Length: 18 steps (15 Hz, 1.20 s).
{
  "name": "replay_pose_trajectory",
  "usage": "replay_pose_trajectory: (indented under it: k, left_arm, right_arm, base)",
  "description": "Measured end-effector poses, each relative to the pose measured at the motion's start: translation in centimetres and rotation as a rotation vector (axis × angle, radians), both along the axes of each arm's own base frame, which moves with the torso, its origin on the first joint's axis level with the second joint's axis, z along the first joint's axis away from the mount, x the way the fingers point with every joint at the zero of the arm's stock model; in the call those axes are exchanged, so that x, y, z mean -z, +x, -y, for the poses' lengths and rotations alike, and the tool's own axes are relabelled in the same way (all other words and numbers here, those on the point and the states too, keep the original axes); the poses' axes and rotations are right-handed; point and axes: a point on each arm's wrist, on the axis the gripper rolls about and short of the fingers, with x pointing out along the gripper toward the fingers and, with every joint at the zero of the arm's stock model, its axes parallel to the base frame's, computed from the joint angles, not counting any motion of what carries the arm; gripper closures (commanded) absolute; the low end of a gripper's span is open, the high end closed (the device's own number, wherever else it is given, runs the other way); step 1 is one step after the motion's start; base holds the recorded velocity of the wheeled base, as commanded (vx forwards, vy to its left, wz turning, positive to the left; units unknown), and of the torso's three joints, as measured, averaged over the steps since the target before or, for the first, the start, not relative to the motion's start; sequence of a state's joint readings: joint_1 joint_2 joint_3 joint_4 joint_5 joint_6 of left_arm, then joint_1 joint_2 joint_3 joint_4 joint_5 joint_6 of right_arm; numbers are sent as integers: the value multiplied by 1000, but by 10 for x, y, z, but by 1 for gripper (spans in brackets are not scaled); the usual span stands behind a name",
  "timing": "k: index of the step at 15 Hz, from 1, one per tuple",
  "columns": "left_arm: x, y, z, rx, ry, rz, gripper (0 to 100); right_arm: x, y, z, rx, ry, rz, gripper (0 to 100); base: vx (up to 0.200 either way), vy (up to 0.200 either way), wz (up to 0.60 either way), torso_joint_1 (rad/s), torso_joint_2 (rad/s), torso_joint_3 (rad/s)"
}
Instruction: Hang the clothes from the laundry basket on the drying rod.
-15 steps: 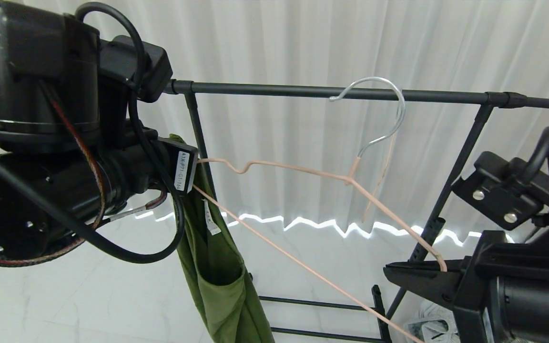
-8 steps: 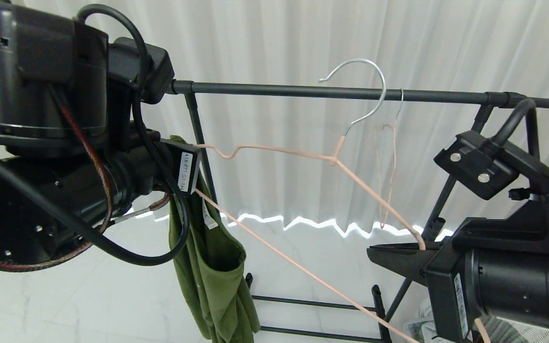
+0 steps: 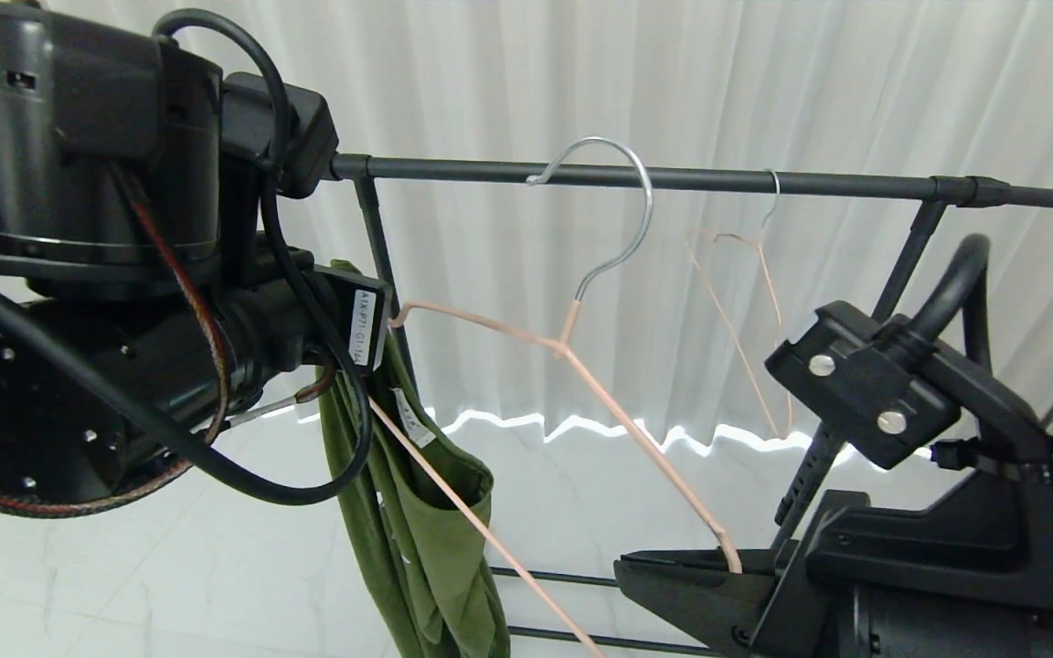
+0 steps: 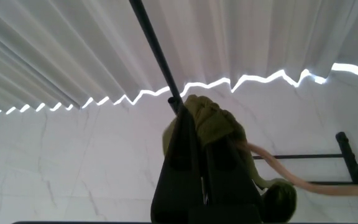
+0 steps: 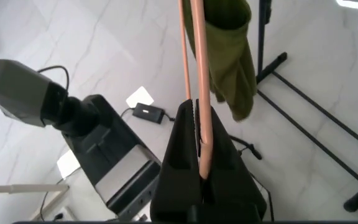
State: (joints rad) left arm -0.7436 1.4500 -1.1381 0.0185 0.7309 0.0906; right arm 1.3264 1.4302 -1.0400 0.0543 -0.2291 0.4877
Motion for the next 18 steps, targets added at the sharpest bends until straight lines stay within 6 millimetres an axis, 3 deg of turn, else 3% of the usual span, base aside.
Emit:
replay_pose_trajectory:
  k: [7, 10, 14, 18]
  left_arm:
    - [-9, -8, -7, -1, -22, 27, 100]
    - [-21, -11, -13, -12, -47, 57, 100]
    - [-22, -11, -14, -14, -50, 61, 100]
    - [-21, -12, -11, 1, -48, 58, 100]
  right_arm:
    - [15, 6, -8, 73, 15, 36, 100]
    - [26, 7, 3, 109, 10, 65, 100]
    - [23, 10, 25, 112, 37, 155, 100]
    - [22, 14, 27, 133, 57, 164, 100]
  base:
    - [0, 0, 0, 0, 0, 0]
    - [0, 0, 0, 0, 0, 0]
    - [0, 0, 0, 0, 0, 0]
    - [0, 0, 0, 0, 0, 0]
